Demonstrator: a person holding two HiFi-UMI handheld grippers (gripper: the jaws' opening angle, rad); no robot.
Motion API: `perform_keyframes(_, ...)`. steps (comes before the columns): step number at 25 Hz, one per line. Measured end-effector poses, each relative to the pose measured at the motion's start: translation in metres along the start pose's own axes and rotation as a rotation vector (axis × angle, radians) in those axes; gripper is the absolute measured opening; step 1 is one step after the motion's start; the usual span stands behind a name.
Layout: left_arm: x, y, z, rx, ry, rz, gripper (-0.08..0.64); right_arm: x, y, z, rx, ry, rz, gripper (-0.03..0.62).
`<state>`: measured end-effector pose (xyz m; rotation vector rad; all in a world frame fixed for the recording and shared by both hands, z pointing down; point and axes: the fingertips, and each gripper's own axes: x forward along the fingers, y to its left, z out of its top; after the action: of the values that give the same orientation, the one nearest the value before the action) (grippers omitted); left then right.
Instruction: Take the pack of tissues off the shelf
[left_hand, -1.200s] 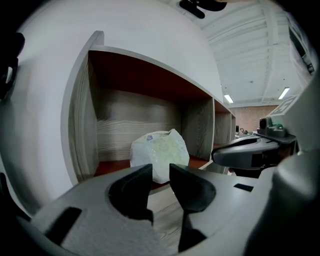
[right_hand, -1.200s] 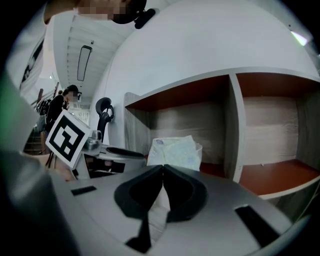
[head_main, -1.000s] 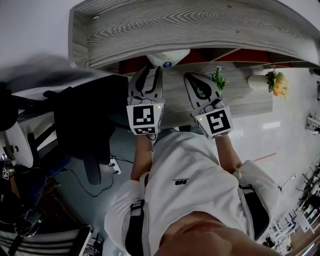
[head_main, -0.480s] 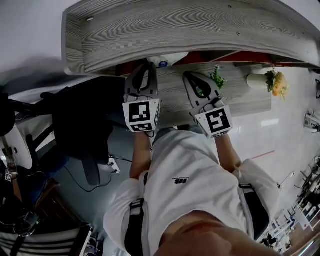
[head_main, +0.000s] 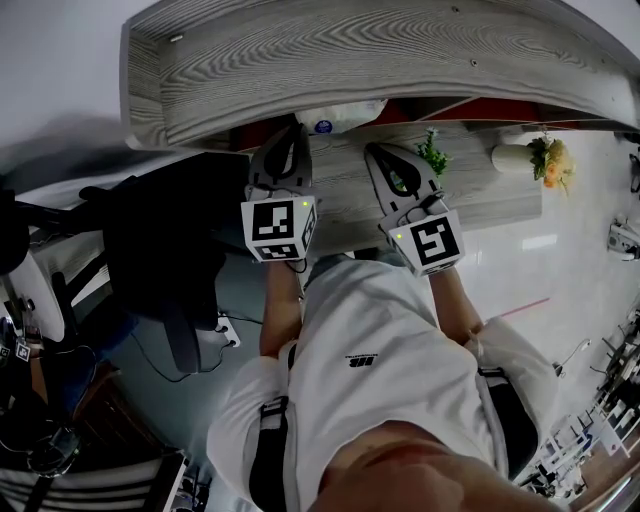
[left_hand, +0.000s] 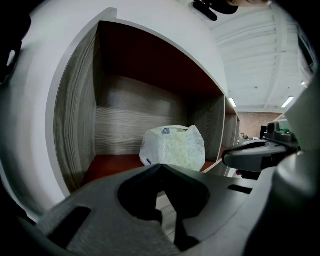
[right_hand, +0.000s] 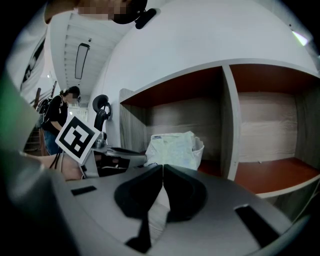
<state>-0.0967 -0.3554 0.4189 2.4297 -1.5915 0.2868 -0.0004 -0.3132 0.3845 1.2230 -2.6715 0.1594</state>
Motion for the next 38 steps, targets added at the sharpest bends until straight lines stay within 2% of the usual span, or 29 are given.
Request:
perform_keyframes(18, -0.036, -0.009, -0.007, -0.042, -0.017, -0.03, 0.028, -0.021, 0.03, -0.002, -0.003, -0.008, -0.015, 0.026)
perform_keyframes(22, -0.047, -0.013, -0.011, -0.05, -0.017, -0.044, 0.028, -0.029, 0.037, -0.009, -0.003, 0.017, -0.025, 0.026)
perform_keyframes(25, -0.052, -0.017, -0.013, -0.055, -0.015, -0.054, 0.028, -0.033, 0.04, -0.006, 0.001, -0.008, -0.032, 0.026)
perform_keyframes(38, -0.082, -0.035, -0.038, -0.068, 0.015, -0.08, 0.026, -0.058, 0.062, -0.021, 0.012, 0.004, -0.045, 0.026)
